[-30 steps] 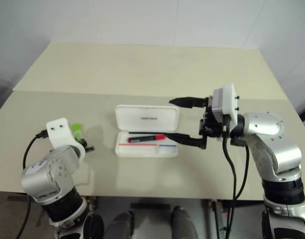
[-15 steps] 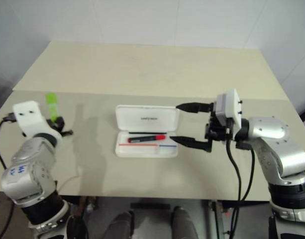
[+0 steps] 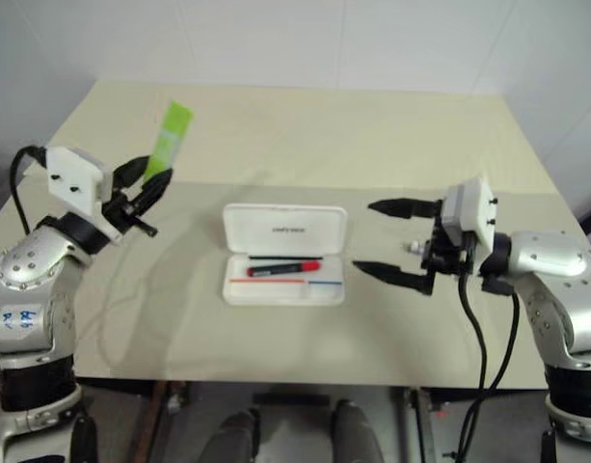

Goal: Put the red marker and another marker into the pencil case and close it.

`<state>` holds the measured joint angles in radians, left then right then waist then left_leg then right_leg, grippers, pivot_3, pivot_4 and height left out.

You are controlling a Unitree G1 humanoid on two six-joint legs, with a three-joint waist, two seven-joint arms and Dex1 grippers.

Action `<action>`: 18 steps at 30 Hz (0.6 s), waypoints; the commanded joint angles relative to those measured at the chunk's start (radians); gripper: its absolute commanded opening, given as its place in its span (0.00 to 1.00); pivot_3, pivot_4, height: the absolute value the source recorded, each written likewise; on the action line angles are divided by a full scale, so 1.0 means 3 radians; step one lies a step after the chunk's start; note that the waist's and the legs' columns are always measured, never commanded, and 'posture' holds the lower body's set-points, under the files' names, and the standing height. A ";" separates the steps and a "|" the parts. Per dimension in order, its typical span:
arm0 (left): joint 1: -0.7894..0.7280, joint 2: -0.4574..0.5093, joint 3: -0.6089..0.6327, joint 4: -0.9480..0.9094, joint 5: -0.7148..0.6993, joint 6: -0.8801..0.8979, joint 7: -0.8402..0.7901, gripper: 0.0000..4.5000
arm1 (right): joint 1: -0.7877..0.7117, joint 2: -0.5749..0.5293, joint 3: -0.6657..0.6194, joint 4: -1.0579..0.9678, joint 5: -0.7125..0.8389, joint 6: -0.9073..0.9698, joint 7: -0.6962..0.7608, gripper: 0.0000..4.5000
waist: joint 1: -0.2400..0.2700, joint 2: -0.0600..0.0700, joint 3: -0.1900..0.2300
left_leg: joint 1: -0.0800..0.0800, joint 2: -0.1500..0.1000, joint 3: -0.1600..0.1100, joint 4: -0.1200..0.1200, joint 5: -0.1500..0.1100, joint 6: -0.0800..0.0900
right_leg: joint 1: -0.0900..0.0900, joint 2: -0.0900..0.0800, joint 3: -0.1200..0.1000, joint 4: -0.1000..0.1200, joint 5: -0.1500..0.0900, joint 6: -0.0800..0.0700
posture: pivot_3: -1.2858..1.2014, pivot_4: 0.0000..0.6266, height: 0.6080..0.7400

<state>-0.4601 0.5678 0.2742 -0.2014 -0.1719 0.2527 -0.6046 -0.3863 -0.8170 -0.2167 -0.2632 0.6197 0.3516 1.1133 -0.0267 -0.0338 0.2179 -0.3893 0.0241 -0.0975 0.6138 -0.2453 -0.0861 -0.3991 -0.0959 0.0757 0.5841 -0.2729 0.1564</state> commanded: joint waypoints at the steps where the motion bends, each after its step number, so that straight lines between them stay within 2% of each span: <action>1: -0.0154 0.0141 -0.0154 0.0170 -0.0076 -0.0629 -0.0387 0.22 | -0.0004 -0.0072 -0.0187 -0.0019 -0.0021 -0.0100 -0.0043 1.00 | 0.0001 0.0000 0.0000 | 0.0000 0.0000 0.0000 0.0000 0.0000 0.0000 | 0.0000 0.0000 0.0000 0.0001 0.0000 0.0001 | 0.52 0.24 1.00; 8: -0.0068 0.0232 -0.0690 0.0286 -0.0486 -0.1023 -0.1551 0.22 | 0.0075 -0.0092 -0.0337 -0.0033 -0.0074 -0.0130 -0.0153 1.00 | -0.0002 0.0002 0.0001 | 0.0000 0.0000 0.0000 -0.0003 -0.0002 0.0003 | 0.0000 0.0000 0.0000 0.0004 0.0006 0.0016 | 0.52 0.24 1.00; 11: -0.0063 0.0261 -0.0838 0.0332 -0.0546 -0.0900 -0.1763 0.22 | 0.0120 -0.0080 -0.0351 -0.0110 -0.0056 -0.0108 -0.0179 1.00 | -0.0004 0.0003 0.0001 | 0.0001 0.0000 0.0000 -0.0002 -0.0002 0.0003 | 0.0000 0.0000 0.0000 0.0005 0.0006 0.0016 | 0.52 0.24 1.00; 18: -0.0077 0.0404 -0.1204 0.0452 -0.0363 -0.0724 -0.2053 0.22 | 0.0235 -0.0047 -0.0382 -0.0324 0.0012 -0.0042 -0.0330 1.00 | -0.0004 0.0005 0.0002 | 0.0004 0.0002 -0.0001 -0.0001 -0.0002 0.0004 | 0.0000 0.0001 0.0000 0.0011 0.0005 0.0013 | 0.52 0.24 1.00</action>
<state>-0.4759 0.6732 -0.0736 -0.0614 -0.2897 0.0270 -1.2060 -0.3211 -0.8228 -0.2889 -0.3171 0.6002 0.3355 1.0321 -0.0277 -0.0324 0.2185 -0.3881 0.0247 -0.0977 0.6133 -0.2458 -0.0850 -0.3991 -0.0957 0.0758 0.5875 -0.2715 0.1605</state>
